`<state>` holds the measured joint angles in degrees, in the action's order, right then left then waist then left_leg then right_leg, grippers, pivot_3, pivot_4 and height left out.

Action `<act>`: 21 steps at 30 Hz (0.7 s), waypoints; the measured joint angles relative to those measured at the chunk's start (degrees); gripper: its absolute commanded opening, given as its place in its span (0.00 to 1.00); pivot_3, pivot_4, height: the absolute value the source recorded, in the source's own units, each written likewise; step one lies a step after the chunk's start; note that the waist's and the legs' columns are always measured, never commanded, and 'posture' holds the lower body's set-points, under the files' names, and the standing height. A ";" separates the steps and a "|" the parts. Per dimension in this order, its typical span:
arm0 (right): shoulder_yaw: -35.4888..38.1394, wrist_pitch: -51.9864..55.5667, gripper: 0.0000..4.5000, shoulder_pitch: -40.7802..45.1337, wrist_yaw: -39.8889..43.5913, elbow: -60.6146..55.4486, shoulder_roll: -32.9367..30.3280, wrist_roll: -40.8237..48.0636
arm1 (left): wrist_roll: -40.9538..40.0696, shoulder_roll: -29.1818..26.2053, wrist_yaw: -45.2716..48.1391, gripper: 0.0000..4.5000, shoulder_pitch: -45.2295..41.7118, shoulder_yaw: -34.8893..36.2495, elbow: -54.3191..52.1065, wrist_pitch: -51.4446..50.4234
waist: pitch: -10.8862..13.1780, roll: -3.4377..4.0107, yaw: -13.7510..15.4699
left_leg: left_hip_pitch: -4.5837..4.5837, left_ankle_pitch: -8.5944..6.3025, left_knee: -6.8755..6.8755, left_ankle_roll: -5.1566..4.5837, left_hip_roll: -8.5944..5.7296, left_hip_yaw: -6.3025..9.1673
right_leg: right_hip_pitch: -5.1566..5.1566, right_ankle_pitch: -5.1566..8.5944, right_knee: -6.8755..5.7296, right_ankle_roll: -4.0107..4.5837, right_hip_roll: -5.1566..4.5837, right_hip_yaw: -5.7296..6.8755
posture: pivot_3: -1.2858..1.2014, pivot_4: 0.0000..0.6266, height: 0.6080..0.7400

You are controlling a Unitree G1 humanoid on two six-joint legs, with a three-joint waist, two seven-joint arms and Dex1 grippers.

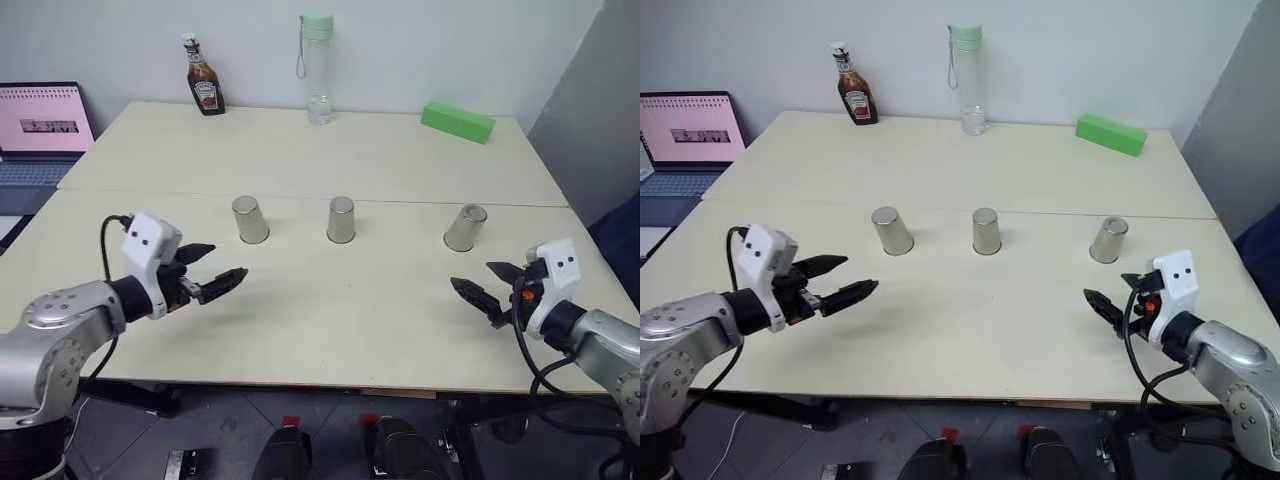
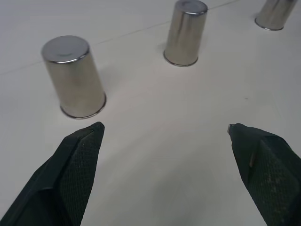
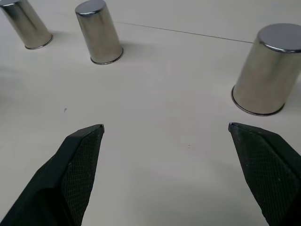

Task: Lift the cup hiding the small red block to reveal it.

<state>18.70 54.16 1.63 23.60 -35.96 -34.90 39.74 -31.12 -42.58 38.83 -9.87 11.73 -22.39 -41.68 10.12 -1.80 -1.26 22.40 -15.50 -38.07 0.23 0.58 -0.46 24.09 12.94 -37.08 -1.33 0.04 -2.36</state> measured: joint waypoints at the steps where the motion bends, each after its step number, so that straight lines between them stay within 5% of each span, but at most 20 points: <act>1: -0.33 -0.16 1.00 -0.21 0.17 -0.74 0.00 0.24 | 1.20 0.69 -0.28 1.00 -0.29 -2.49 -0.08 1.20 | -0.02 -0.03 -0.03 | 0.03 0.00 0.00 0.00 0.02 0.00 | 0.00 -0.02 0.02 -0.04 -0.01 -0.02 | 0.52 0.24 1.00; 5: -4.01 -3.26 1.00 -1.30 4.59 -3.74 -0.99 0.44 | 9.87 11.58 -5.03 1.00 -8.38 -13.54 8.15 9.05 | -0.05 -0.08 0.68 | 0.06 0.00 -0.09 0.00 -0.04 0.01 | -0.02 -0.08 0.03 -0.13 0.06 0.00 | 0.52 0.24 1.00; 10: -6.37 -7.77 1.00 -0.25 8.05 -6.07 -1.18 1.04 | 19.14 23.37 -11.49 1.00 -22.18 -18.17 30.66 22.38 | -0.06 -0.10 1.01 | 0.10 0.00 -0.25 -0.01 0.00 -0.02 | -0.02 -0.17 0.00 -0.24 0.27 0.02 | 0.52 0.24 1.00; 21: -6.85 -9.00 1.00 0.10 4.34 -8.82 0.19 2.05 | 22.89 32.08 -9.95 1.00 -36.90 -17.30 63.94 38.25 | -0.06 -0.12 1.15 | 0.30 0.00 -0.26 -0.02 -0.05 0.05 | 0.05 -0.17 0.05 -0.25 0.26 0.06 | 0.52 0.24 1.00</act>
<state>11.86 45.16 1.73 27.95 -44.78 -34.71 41.79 -8.23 -10.49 28.87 -46.76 -5.57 41.55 -3.43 10.06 -1.92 -0.10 22.69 -15.50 -38.33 0.22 0.53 -0.41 24.14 12.77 -37.03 -1.58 0.30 -2.29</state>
